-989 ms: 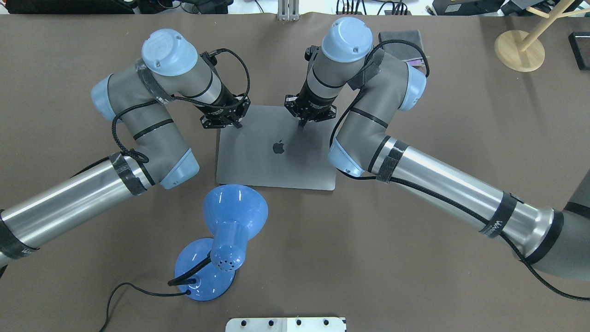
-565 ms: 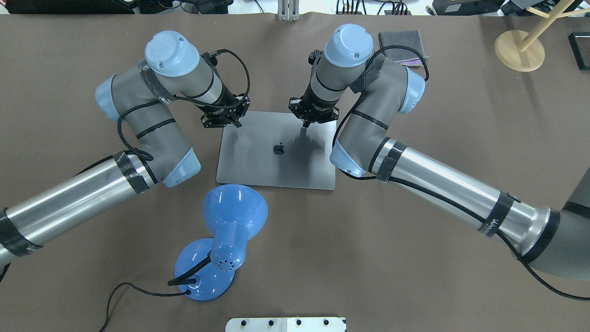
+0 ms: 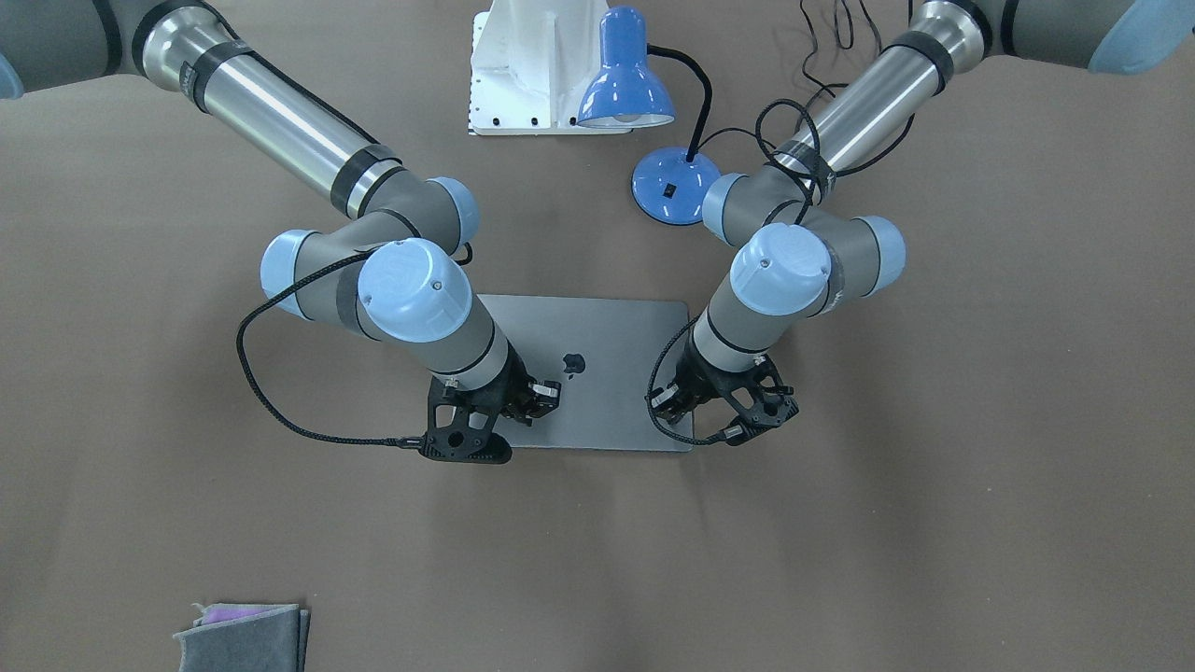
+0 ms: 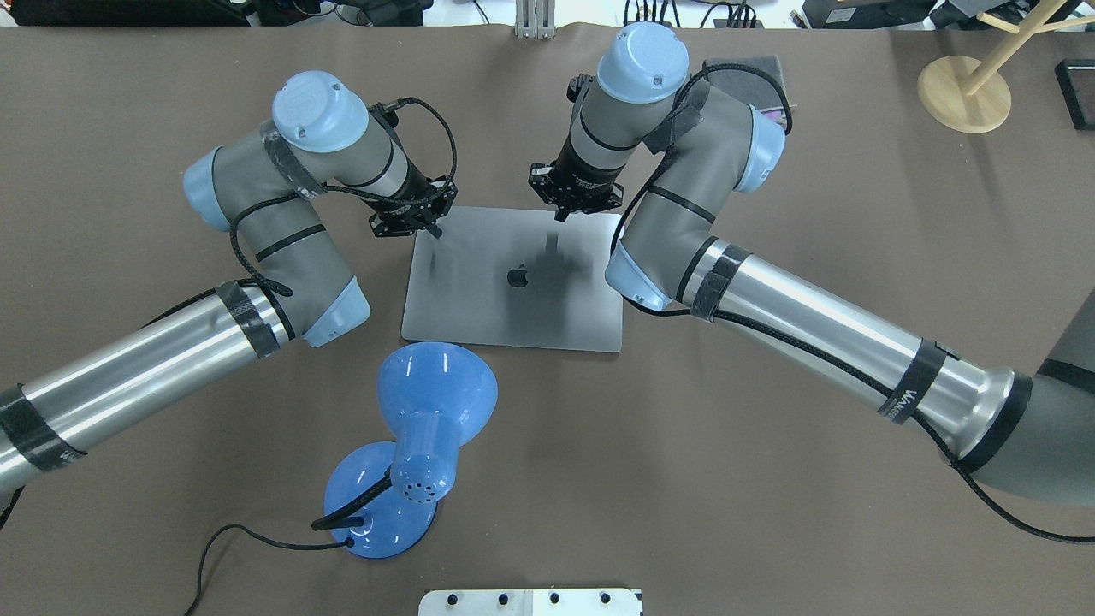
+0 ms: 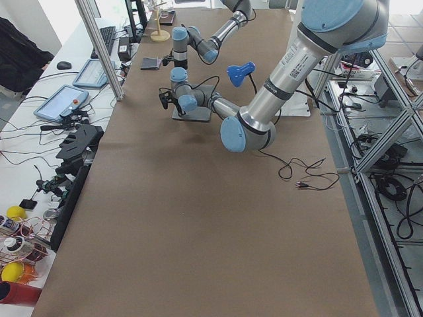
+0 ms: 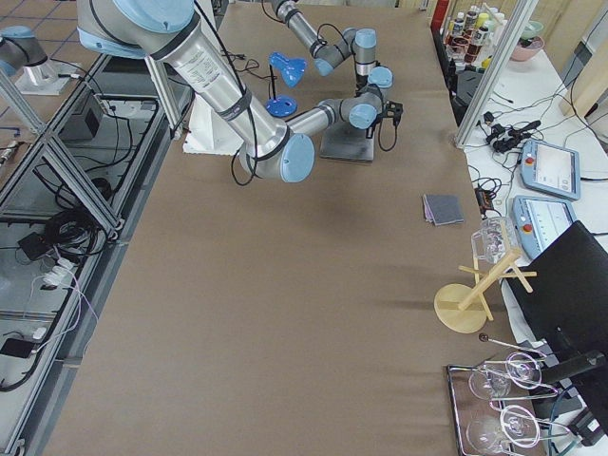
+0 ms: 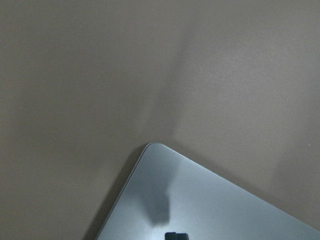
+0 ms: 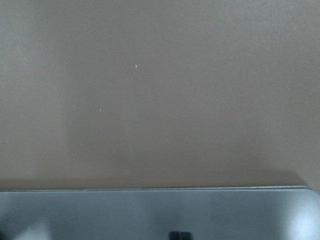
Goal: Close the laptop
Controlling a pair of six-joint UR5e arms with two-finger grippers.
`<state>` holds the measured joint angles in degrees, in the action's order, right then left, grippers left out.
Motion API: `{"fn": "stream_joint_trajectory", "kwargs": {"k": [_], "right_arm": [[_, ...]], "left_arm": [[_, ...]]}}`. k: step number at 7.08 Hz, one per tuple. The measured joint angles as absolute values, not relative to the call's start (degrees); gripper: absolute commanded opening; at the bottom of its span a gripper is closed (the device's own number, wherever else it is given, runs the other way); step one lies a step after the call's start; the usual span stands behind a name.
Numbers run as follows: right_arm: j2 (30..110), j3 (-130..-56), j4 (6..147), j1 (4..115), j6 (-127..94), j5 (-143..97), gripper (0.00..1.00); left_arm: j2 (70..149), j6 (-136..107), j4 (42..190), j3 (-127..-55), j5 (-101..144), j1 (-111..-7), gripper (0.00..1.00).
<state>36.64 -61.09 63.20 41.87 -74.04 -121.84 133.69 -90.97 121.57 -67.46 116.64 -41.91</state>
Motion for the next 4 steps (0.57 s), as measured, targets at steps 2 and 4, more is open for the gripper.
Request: {"fn": "stream_joint_trajectory", "kwargs": {"k": [2, 4], "right_arm": [[36.4, -61.2, 63.2, 43.0, -74.1, -123.2, 0.0], [36.4, -61.6, 63.2, 44.4, -74.2, -125.3, 0.49]], "left_arm": [[134.0, -91.1, 121.5, -67.1, 116.4, -41.9, 0.0], [135.2, -91.2, 121.5, -68.3, 118.2, -43.1, 0.55]]}}
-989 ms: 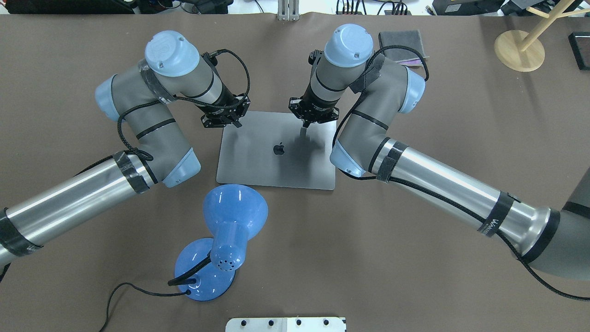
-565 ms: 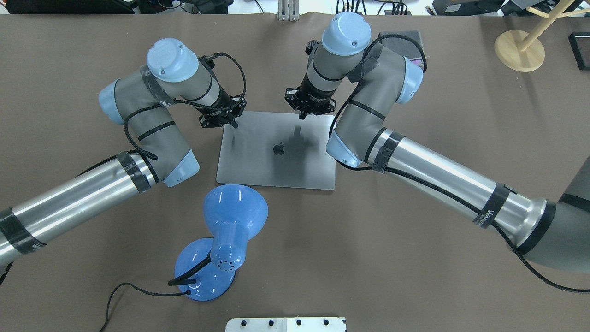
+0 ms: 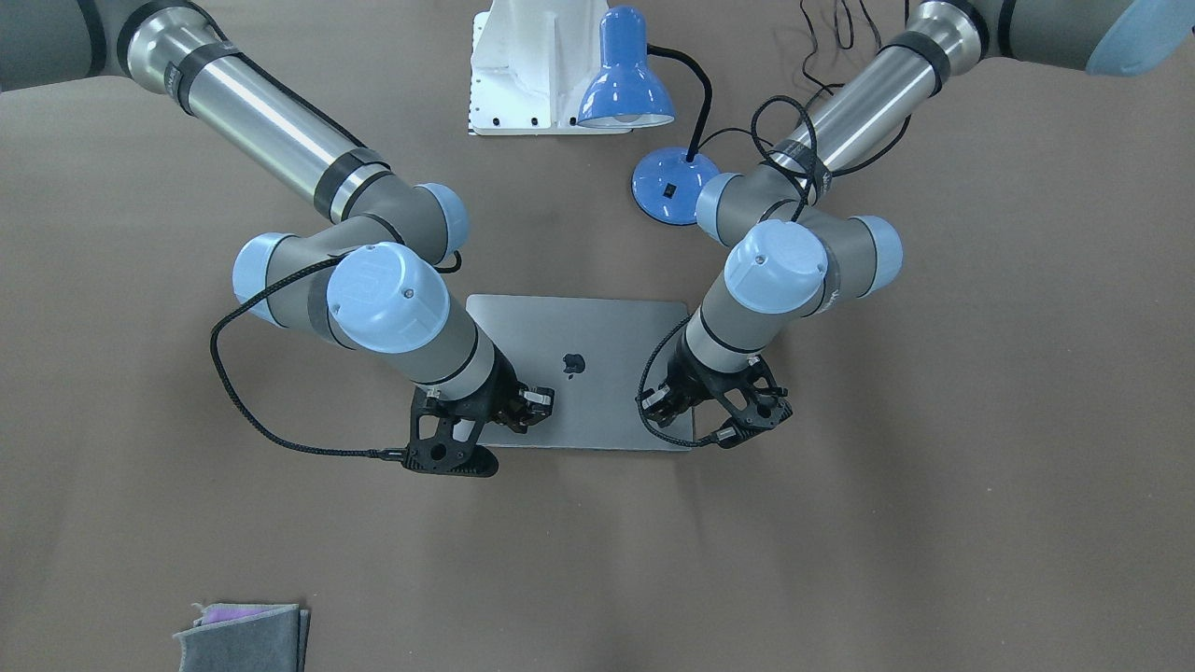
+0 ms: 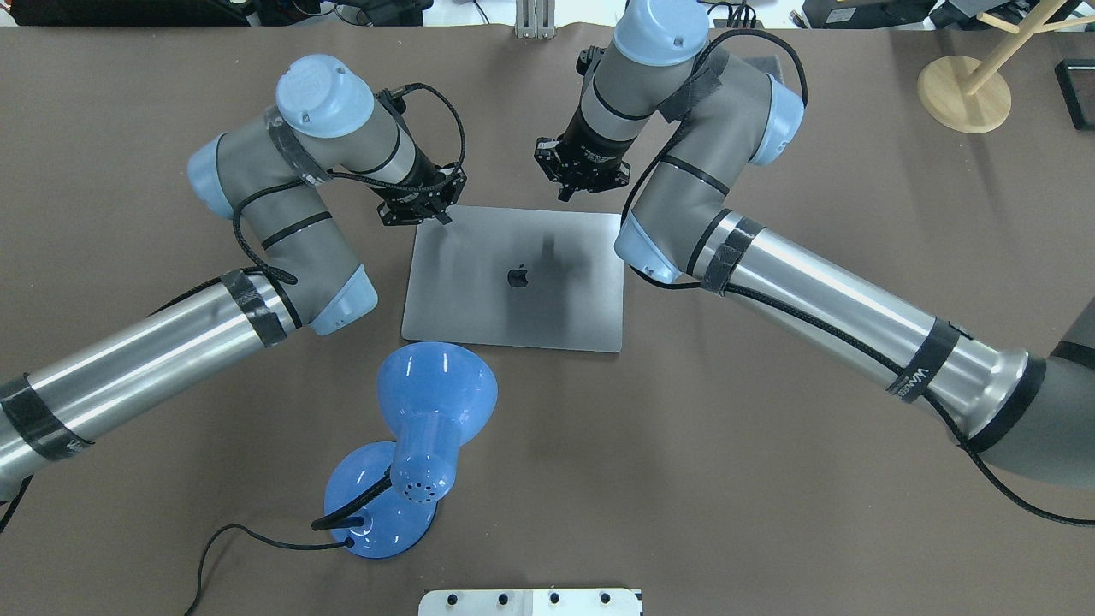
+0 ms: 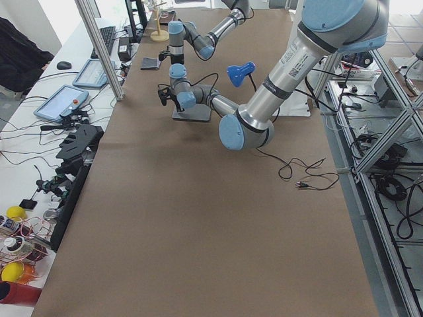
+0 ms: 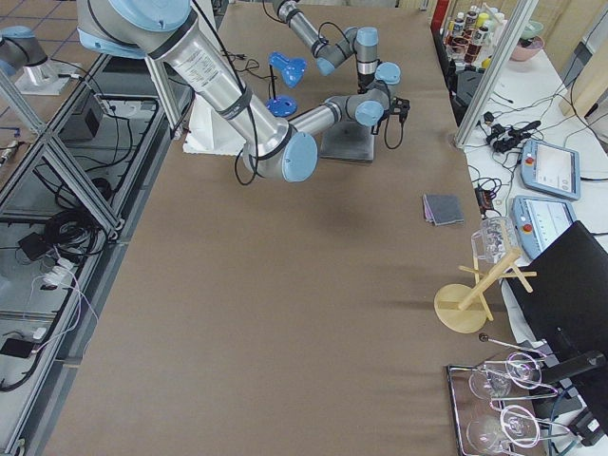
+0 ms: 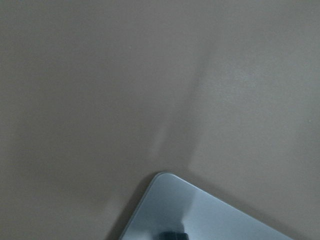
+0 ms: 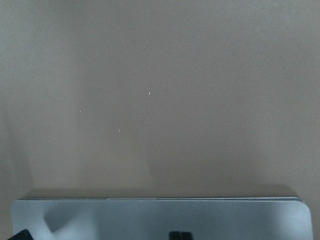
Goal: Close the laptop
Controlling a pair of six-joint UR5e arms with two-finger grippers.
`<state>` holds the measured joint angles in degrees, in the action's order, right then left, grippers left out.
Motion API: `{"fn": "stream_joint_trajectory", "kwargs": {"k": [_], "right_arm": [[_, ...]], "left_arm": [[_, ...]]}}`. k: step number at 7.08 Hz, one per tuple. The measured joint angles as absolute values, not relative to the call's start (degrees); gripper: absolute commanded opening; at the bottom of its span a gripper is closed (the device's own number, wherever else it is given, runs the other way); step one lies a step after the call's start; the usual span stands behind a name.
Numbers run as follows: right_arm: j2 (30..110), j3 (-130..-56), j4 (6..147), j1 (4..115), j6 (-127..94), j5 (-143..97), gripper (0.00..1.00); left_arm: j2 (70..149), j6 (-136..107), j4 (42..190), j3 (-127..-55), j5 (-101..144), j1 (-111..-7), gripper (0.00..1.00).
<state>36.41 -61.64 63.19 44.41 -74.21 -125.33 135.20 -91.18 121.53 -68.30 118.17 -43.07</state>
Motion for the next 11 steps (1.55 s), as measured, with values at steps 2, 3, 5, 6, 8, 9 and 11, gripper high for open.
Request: {"fn": "stream_joint_trajectory", "kwargs": {"k": [2, 3, 5, 6, 8, 9, 11], "right_arm": [[36.6, -62.8, 63.4, 46.6, -74.5, -128.1, 1.0], [37.4, -64.4, 63.7, 48.0, -74.5, -129.4, 1.0], [44.3, -72.5, 64.8, 53.9, -73.0, -134.9, 1.0], [49.0, -77.6, 66.4, 57.3, -70.0, -137.1, 1.0], [56.5, -86.5, 76.5, 62.7, -54.9, -137.4, 1.0], [59.6, -89.0, 83.7, 66.5, -42.6, -136.9, 1.0], [65.5, -90.5, 94.1, 75.3, -17.7, -135.0, 1.0]], "left_arm": [[134.9, -91.0, 121.0, -72.1, 121.4, -44.6, 0.98], [133.2, -90.9, 120.5, -75.3, 122.0, -45.1, 0.98], [124.5, -85.3, 119.7, -84.6, 122.2, -48.1, 0.98], [119.9, -79.1, 116.8, -89.5, 122.0, -50.6, 0.98], [112.3, -61.8, 100.4, -102.5, 122.0, -56.2, 0.98], [107.9, -52.8, 94.1, -107.5, 122.2, -59.8, 0.98], [98.2, -40.2, 91.8, -111.8, 126.3, -67.2, 0.98]]}}
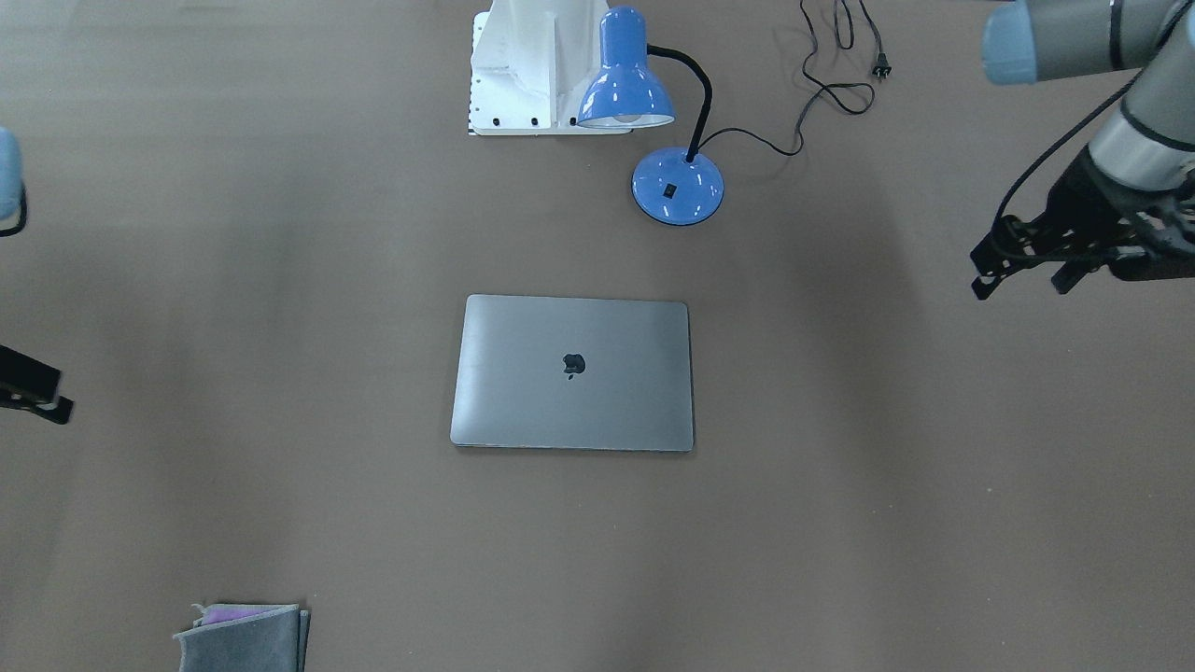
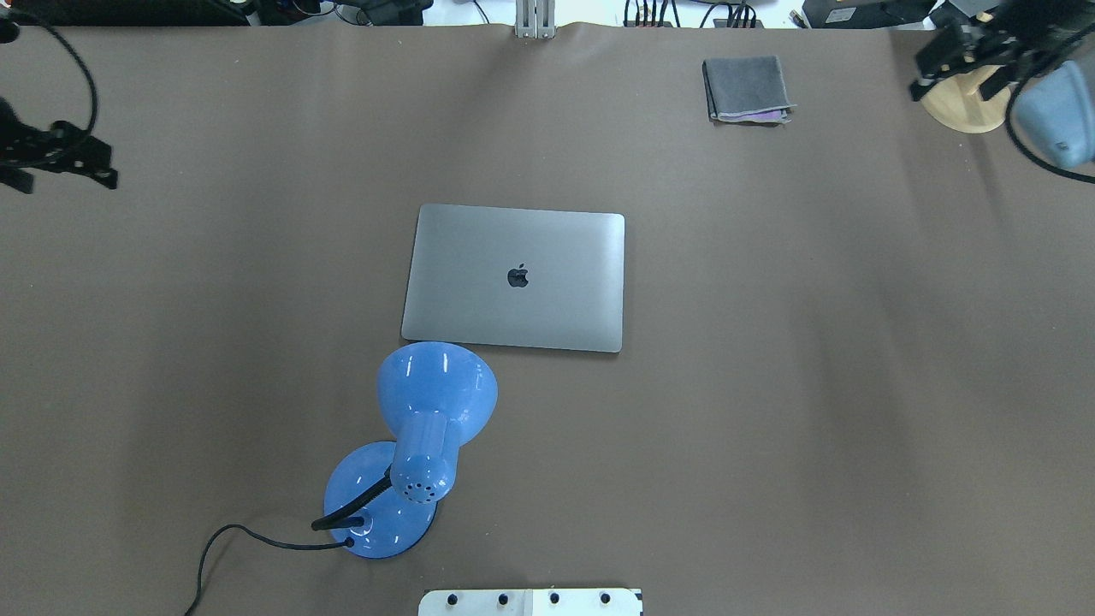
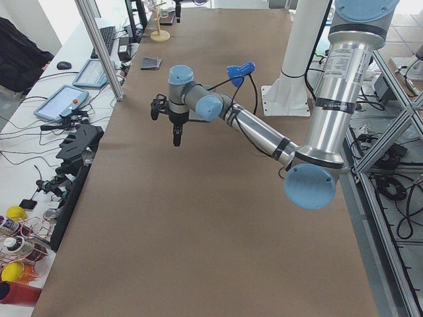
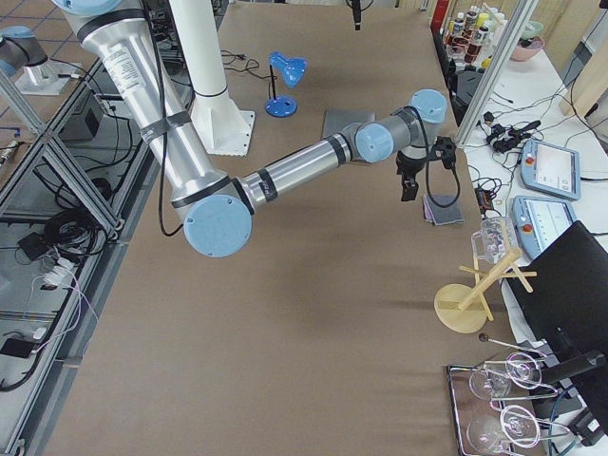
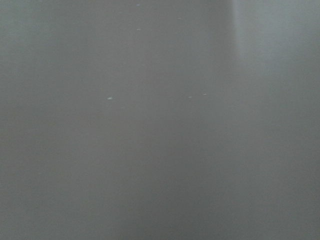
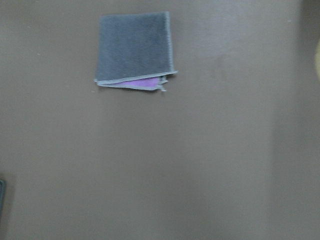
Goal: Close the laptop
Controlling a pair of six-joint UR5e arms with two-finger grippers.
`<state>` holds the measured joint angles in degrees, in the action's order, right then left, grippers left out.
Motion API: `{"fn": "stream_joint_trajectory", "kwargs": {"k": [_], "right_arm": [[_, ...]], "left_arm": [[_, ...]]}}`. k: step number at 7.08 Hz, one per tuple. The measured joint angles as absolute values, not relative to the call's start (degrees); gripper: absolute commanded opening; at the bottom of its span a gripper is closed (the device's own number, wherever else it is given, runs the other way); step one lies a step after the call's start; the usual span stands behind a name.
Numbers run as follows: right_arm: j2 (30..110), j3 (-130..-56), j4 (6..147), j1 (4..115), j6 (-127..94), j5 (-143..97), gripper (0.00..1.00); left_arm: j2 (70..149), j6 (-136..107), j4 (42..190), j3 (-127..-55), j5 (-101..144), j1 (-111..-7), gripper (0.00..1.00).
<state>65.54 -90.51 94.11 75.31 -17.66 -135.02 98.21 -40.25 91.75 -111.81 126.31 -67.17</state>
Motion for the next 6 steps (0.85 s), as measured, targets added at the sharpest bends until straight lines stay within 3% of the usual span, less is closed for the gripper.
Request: {"fn": "stream_joint_trajectory", "kwargs": {"k": [3, 6], "right_arm": [[73.1, -90.9, 109.3, 87.8, 10.3, -133.7, 1.0], [87.7, -99.8, 112.9, 92.2, 14.7, -133.9, 1.0]], "left_arm": [[89.5, -31.5, 91.9, -111.4, 130.5, -75.5, 0.98], [87.8, -28.4, 92.1, -107.2, 130.9, -79.1, 0.98]]}}
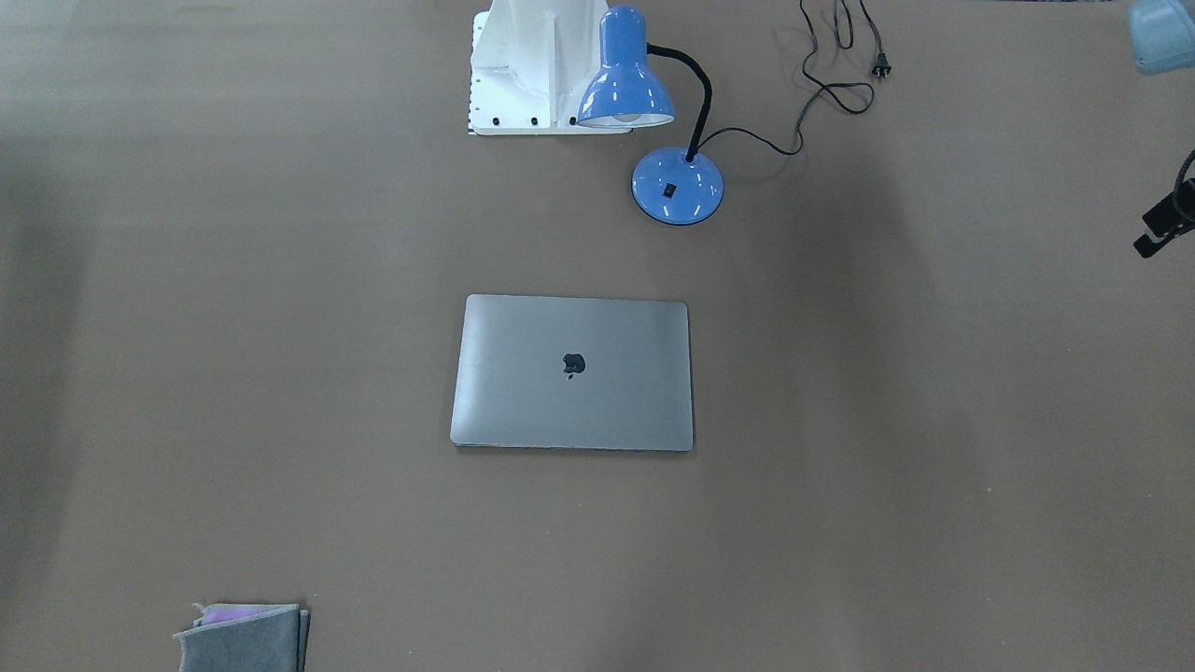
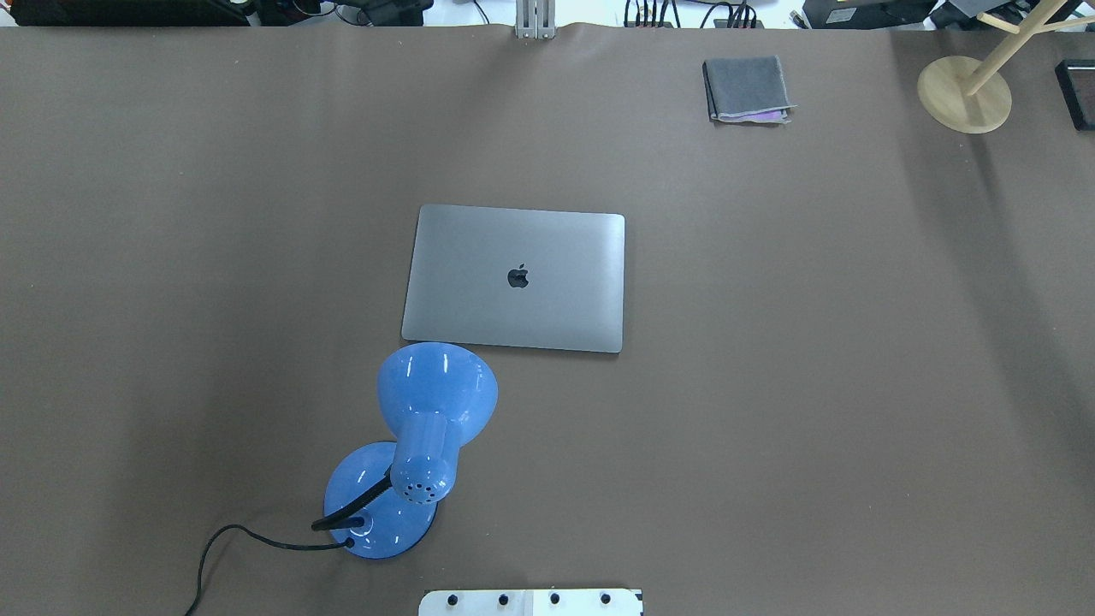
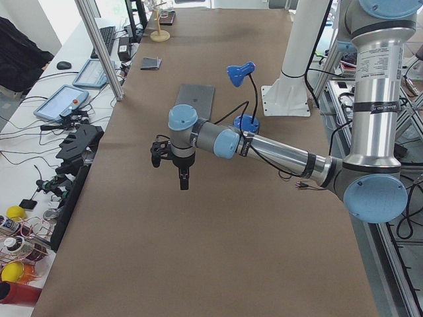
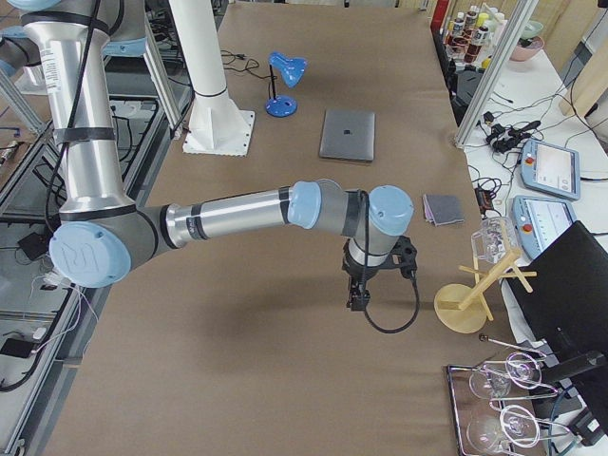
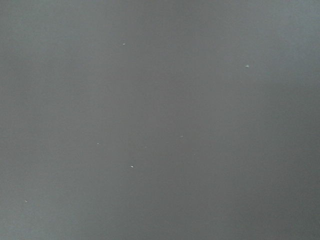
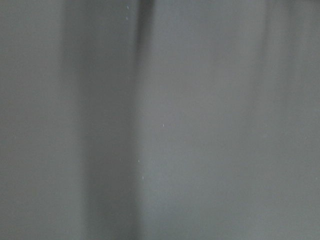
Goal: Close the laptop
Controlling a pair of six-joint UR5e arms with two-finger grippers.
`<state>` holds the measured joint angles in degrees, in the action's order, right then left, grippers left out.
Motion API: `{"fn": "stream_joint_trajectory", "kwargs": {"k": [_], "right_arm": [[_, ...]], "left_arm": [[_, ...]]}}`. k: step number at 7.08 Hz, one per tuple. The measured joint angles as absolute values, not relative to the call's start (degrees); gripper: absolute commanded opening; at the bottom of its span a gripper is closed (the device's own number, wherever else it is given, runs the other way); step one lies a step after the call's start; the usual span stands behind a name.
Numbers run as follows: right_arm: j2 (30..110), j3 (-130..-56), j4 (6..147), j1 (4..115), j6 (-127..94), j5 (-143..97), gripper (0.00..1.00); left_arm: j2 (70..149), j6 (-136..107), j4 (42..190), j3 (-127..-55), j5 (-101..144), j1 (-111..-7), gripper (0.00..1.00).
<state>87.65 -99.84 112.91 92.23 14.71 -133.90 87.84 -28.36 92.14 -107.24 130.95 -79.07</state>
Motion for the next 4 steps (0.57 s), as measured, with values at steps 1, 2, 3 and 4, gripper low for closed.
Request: {"fn": "stream_joint_trajectory", "kwargs": {"k": [1, 2, 3, 4], "right_arm": [[90.6, -101.9, 112.9, 92.7, 14.7, -133.9, 1.0], [91.8, -102.6, 112.8, 92.9, 14.6, -133.9, 1.0], [91.9, -102.7, 112.8, 93.0, 14.5, -133.8, 1.0], [91.5, -102.6, 112.8, 93.0, 14.3, -133.8, 1.0]], "left_arm": [[86.8, -28.1, 93.1, -106.3, 131.9, -80.1, 0.98], [86.3, -26.2, 94.4, -105.2, 133.7, -82.5, 0.98], [86.0, -21.1, 94.7, -103.7, 135.2, -85.5, 0.98], [85.9, -14.5, 94.2, -102.3, 136.1, -88.2, 0.98]]}}
